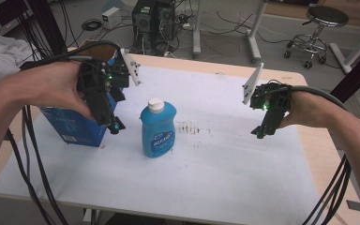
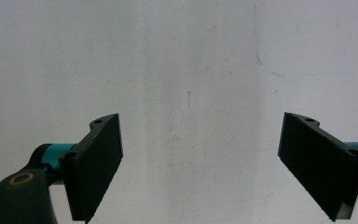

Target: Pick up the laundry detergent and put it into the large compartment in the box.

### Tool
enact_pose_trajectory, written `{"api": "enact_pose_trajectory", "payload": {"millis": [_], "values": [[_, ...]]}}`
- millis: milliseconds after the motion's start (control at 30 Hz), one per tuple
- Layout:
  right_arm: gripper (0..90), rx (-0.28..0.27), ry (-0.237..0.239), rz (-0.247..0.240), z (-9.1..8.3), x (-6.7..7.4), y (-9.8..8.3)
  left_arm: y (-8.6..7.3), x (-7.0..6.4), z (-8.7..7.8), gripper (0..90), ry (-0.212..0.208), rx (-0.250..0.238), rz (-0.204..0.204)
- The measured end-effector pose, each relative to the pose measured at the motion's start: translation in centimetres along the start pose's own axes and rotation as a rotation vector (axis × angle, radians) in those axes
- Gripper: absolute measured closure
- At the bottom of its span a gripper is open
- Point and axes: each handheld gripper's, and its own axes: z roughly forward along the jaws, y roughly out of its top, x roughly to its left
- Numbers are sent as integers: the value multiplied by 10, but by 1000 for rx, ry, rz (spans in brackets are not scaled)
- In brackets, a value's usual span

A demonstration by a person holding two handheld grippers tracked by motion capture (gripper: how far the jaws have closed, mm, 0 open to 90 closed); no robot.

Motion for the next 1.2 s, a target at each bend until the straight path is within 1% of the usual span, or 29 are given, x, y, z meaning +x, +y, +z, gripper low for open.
{"api": "enact_pose_trajectory", "payload": {"millis": [33,67,100,167,200,333,367,400,500,567,600,633,767,800,833,867,900,967,1067,1100,1200], "values": [[129,0,0,0,0,0,0,0,0,0,169,0,0,0],[129,0,0,2,0,0,0,1,-1,2,169,2,-10,-23],[129,0,0,2,0,0,0,1,-1,2,169,2,-10,-23],[129,5,2,2,2,0,1,4,-6,6,169,-1,-22,-85],[129,5,2,2,2,0,1,4,-6,6,169,-1,-22,-85],[129,8,-1,-5,2,0,2,6,-7,9,170,20,-49,-162],[129,8,-1,-6,3,0,3,7,-6,12,169,24,-70,-207],[129,8,-1,-6,3,0,3,7,-6,12,170,24,-70,-207],[129,9,0,-9,3,0,4,10,-8,16,169,15,-84,-241],[129,8,0,-12,3,0,4,14,-12,20,169,17,-90,-268],[129,8,0,-12,3,0,4,14,-12,20,170,17,-90,-268],[129,8,0,-5,3,0,4,15,-13,22,170,18,-94,-279],[129,15,-1,-9,4,0,4,21,-15,25,170,40,-100,-316],[129,16,1,-10,4,0,4,23,-16,27,170,54,-105,-340],[129,16,0,-11,5,0,3,24,-16,28,169,60,-108,-351],[129,16,0,-11,5,0,3,24,-16,28,169,60,-108,-351],[129,19,-1,-4,5,0,3,27,-17,31,170,60,-115,-370],[129,18,-1,-7,5,0,3,30,-17,33,170,60,-124,-380],[129,17,-1,-7,6,1,3,34,-19,36,170,60,-126,-385],[129,18,1,-9,7,0,3,37,-20,39,170,68,-121,-392],[129,19,2,-5,8,1,4,42,-20,43,170,91,-113,-399]]}}
